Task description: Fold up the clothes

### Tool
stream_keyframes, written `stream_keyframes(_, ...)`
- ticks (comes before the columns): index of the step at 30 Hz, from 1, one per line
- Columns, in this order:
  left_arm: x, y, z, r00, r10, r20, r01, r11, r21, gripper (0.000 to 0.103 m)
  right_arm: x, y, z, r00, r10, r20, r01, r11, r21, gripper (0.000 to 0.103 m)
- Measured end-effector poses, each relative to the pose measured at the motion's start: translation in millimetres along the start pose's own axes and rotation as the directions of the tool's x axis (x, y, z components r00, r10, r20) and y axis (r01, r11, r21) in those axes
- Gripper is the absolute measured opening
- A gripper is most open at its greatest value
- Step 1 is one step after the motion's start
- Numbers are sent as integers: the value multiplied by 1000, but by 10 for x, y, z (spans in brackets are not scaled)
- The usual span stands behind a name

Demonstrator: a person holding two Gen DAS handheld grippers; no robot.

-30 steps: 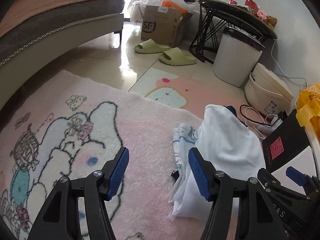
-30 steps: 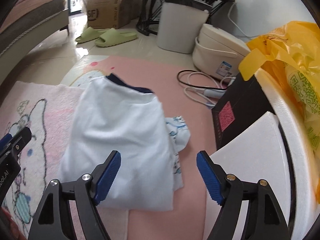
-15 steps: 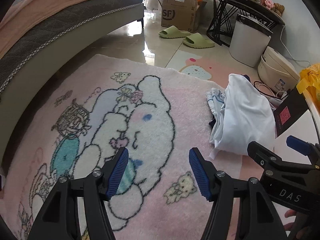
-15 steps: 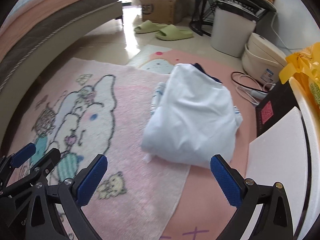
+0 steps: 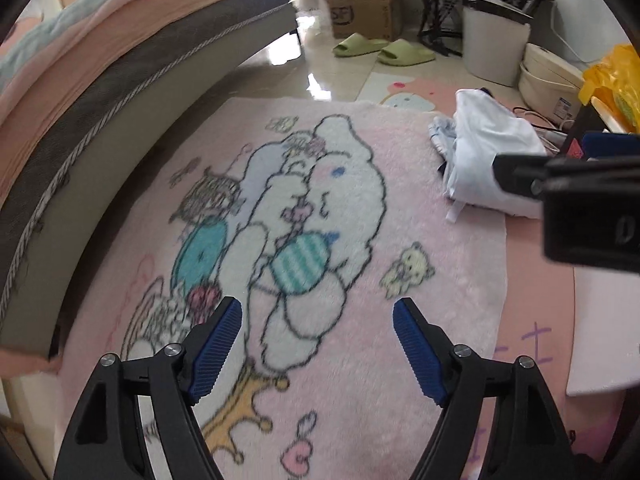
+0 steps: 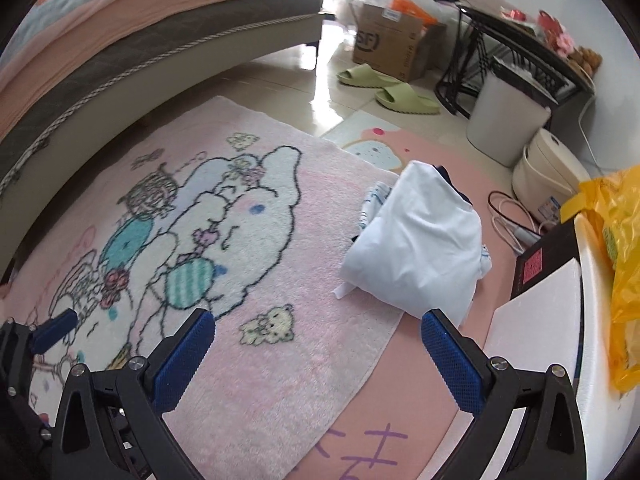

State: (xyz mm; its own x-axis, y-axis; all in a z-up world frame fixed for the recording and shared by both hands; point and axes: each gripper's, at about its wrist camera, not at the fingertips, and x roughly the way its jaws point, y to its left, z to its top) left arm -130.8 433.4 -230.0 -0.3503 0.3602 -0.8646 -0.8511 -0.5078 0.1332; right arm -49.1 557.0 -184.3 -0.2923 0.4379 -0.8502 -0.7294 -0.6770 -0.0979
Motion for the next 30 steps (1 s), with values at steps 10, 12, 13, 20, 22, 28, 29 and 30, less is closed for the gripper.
stream_keyframes(10,-611,561,-470,998,49,-50,-59,972,-229,78,-499,615,-273,993,85,-84,-106,951,-290,103)
stream_keyframes(12,-714,674,-583,997,53,-59,-67,959,-276,78,-619,709,-279,987,123,-106,-151,936,-319,103)
stream_keyframes(13,-775,729,-648,997,50,-66,-67,951,-301,78,-692,761,-287,985,134,-111,-164,927,-339,103)
stream_keyframes(20,-1281,1102,-1106,993,57,-108,-101,877,-471,78,-1327,1015,-277,975,201,-90,-220,869,-444,103)
stream_keyframes(22,-1450,1183,-1209,993,52,-102,-98,851,-516,78,-1515,1078,-268,972,223,-78,-233,852,-469,103)
stream_keyframes(28,-1912,1336,-1439,993,88,-74,-115,794,-597,78,-2022,1253,-284,968,250,-15,-216,802,-556,103)
stream_keyframes(29,-1977,1355,-1482,993,95,-71,-118,782,-612,78,-2077,1286,-308,970,244,-2,-201,794,-574,103)
stream_keyframes(30,-2038,1372,-1524,993,100,-68,-121,770,-627,78,-2131,1317,-331,971,239,12,-186,786,-590,103)
